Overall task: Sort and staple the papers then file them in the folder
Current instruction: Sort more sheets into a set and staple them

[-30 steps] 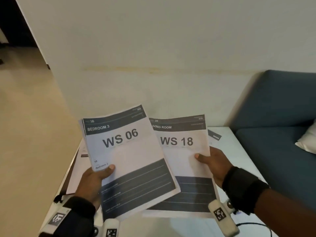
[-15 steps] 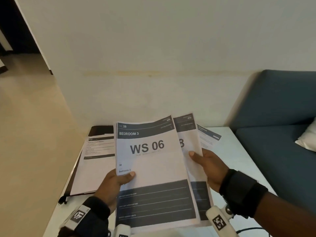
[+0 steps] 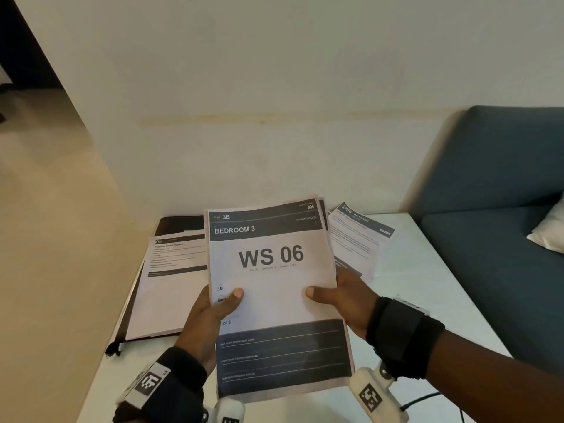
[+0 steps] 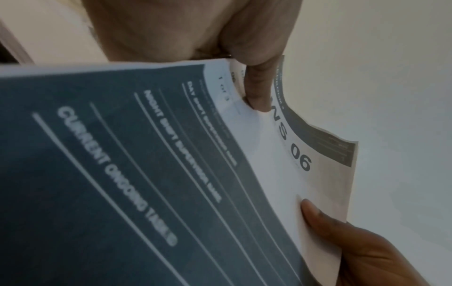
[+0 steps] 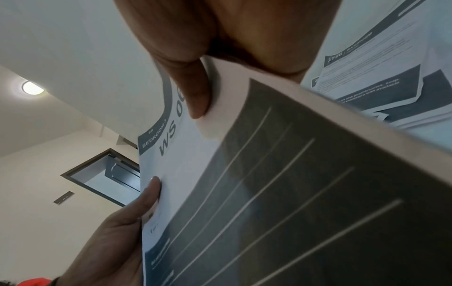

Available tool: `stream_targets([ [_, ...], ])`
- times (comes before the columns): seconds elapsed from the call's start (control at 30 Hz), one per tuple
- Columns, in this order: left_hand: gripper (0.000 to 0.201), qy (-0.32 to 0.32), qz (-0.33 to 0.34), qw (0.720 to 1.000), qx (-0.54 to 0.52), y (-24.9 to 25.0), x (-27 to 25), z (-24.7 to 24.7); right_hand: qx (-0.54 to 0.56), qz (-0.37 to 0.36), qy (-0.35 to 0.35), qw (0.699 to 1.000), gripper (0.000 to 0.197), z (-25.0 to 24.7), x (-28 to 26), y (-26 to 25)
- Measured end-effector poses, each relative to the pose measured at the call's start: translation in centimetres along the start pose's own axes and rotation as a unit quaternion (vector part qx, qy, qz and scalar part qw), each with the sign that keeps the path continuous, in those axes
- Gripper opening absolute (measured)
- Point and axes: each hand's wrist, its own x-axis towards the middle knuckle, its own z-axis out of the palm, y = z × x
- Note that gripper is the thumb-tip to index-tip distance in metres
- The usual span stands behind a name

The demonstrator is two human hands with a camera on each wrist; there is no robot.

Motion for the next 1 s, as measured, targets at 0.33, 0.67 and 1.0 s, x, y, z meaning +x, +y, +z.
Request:
stream_targets([
  [0.33, 0.027, 0.010, -0.023, 1.000, 0.018, -1.1, 0.0, -2.1, -0.002, 0.024, -0.047, 0.999, 0.028, 1.3, 2.6, 0.7],
  [0.67, 0.019, 0.210, 0.081, 0.974, -0.028, 1.2, 1.3, -8.0, -0.286, 0.134, 0.132, 0.940, 0.022, -3.4, 12.9, 6.0],
  [1.0, 0.018, 0.288, 0.086, 0.951, -0.069, 3.0, 2.8, -9.0, -0.451, 0.251, 0.156, 0.842, 0.098, -1.3, 18.3, 11.9],
])
